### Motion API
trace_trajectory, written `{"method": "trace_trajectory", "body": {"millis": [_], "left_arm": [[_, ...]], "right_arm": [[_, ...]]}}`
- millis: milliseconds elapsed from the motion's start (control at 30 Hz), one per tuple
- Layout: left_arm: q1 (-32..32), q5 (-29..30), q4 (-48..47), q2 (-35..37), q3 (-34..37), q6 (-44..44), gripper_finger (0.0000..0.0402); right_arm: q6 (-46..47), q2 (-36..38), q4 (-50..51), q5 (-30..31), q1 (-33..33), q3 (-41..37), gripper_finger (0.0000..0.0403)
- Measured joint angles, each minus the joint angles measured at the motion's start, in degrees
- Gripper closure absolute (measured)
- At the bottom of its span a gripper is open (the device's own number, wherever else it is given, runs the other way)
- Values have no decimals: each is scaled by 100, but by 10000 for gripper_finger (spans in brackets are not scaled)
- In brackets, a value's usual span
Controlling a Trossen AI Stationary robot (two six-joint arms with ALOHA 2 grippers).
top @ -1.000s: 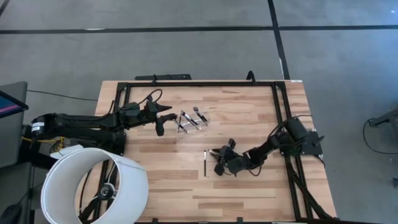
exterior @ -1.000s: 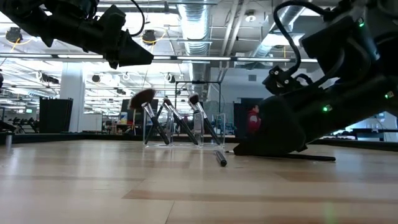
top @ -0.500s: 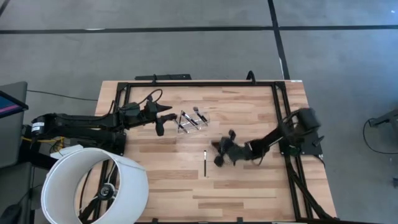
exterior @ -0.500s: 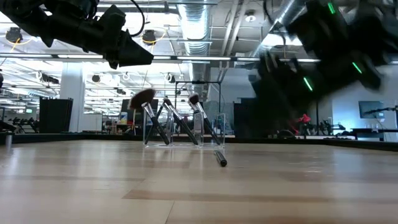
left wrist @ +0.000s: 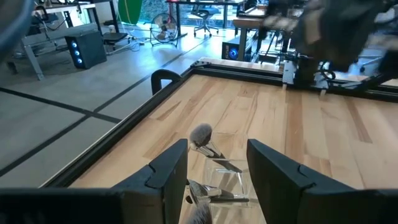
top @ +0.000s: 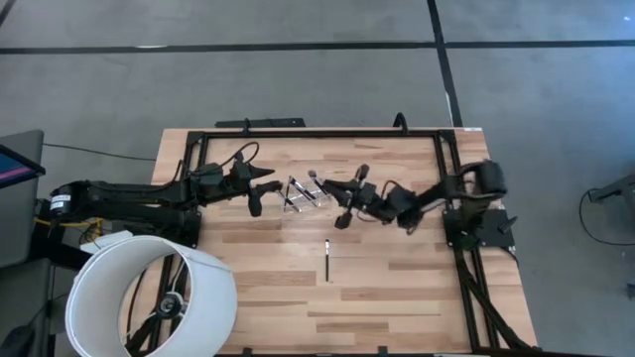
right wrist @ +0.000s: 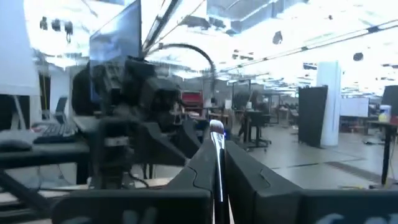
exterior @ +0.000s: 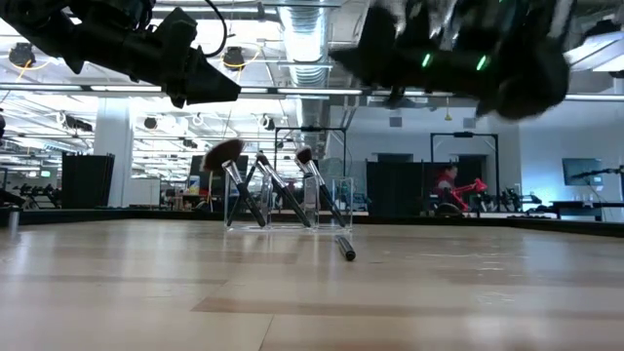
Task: Put items in baskets/containers
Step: Put the black eyeshadow brush into the transparent organizer
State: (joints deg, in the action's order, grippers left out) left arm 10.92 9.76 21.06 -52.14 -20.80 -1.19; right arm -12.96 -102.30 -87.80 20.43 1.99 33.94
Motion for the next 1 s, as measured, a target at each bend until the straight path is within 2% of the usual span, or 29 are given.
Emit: {"method": "trace_trajectory", "body": {"millis": [167, 267, 433, 800, 1000], "left_arm": [[0, -9, -2, 0, 0, -2, 238], [0, -9, -2, 0, 0, -28, 238], [0, -7, -7, 0, 0, -31, 238], [-2, 9, -75, 0, 0, -43, 238], [0, 9, -114, 0, 0, -43, 238]], "right_arm": [[848, -1071, -246, -397, -699, 530, 395], [860, -1573, -61, -972, -942, 1134, 397], [843, -2082, -146, -1336, -1155, 1981, 389], [1128, -3010, -227, -1267, -1273, 2180, 391], [1132, -3124, -226, -1279, -1258, 2180, 396]]}}
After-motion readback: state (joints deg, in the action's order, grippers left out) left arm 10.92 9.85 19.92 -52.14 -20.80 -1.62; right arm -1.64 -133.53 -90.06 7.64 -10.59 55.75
